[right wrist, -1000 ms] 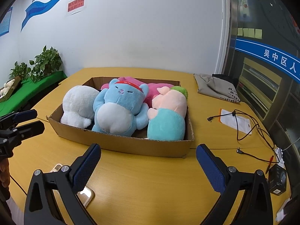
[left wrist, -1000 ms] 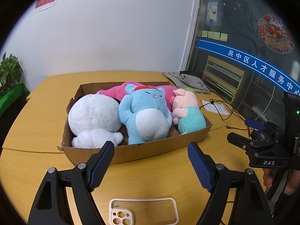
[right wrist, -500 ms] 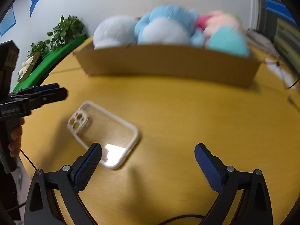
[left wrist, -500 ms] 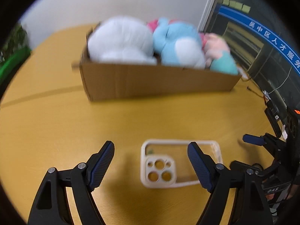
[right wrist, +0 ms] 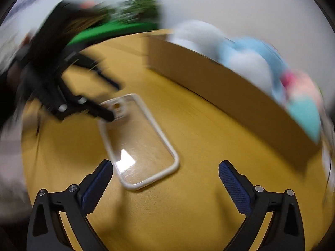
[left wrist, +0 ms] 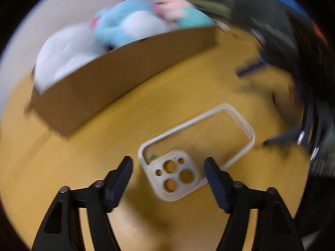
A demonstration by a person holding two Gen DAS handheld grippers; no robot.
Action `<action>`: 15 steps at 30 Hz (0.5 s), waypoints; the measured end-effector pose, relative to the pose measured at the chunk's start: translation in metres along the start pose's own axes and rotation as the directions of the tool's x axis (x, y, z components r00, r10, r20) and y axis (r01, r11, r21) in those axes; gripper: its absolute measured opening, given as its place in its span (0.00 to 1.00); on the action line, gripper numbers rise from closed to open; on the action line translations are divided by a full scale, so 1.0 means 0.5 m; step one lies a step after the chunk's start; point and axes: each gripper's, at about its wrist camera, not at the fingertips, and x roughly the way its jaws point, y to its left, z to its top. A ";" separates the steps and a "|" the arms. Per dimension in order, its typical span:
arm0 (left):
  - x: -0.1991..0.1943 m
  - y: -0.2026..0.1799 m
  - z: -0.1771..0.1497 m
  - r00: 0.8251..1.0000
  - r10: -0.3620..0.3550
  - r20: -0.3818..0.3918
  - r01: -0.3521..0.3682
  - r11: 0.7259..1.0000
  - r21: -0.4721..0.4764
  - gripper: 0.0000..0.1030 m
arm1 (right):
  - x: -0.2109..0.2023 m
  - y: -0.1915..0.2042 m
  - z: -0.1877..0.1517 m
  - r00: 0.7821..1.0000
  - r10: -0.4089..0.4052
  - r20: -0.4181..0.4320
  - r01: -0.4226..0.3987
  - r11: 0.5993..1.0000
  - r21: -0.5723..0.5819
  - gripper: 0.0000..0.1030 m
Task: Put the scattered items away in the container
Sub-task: 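Close the left gripper on the clear phone case while the right gripper grasps its other end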
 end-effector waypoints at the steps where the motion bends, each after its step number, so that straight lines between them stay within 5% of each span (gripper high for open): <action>1: 0.004 -0.005 0.001 1.000 0.003 -0.026 -0.001 0.997 0.075 0.74 | 0.002 0.003 0.006 0.999 0.038 -0.006 -0.038 0.998 -0.050 1.00; 7: 0.014 0.003 0.015 0.991 -0.112 -0.068 0.125 0.965 0.232 0.74 | 0.082 -0.015 0.011 0.990 0.112 -0.085 -0.123 0.981 -0.148 0.97; 10: 0.020 0.004 0.023 0.985 -0.153 -0.081 0.170 0.946 0.276 0.74 | 0.088 -0.045 0.004 0.966 0.243 -0.084 -0.252 0.960 -0.120 0.81; 15: 0.040 -0.033 0.035 0.975 -0.189 -0.119 0.221 0.886 0.406 0.76 | 0.076 -0.080 -0.013 0.946 0.289 -0.145 -0.315 0.924 -0.216 0.81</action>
